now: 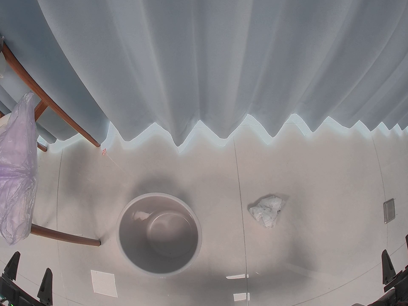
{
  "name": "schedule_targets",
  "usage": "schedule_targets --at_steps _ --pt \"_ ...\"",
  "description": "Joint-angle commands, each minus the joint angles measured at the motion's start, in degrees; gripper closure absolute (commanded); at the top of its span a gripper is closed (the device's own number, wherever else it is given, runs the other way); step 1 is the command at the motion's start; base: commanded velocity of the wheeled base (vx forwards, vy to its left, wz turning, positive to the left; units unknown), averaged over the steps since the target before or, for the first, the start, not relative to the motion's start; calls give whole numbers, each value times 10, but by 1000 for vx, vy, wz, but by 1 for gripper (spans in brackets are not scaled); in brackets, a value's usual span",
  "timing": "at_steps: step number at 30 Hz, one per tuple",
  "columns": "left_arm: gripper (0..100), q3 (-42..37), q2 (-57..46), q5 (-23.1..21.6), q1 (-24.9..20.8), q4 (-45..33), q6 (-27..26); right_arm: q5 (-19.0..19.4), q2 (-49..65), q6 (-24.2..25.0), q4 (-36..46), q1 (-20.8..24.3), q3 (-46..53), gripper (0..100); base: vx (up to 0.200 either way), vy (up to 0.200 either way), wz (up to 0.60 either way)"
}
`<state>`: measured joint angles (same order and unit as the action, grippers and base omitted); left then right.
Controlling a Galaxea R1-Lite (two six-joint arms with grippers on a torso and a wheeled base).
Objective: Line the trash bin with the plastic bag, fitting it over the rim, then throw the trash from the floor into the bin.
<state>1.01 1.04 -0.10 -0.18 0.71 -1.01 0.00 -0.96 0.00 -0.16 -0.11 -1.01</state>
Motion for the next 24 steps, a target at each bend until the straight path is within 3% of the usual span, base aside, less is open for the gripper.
schedule_targets --at_steps 1,24 --pt "0 -10 -10 1 0 0 0 0 10 0 0 0 10 0 0 0 0" --pt "0 -10 -10 -2 0 2 -7 0 10 0 0 0 10 0 0 0 0"
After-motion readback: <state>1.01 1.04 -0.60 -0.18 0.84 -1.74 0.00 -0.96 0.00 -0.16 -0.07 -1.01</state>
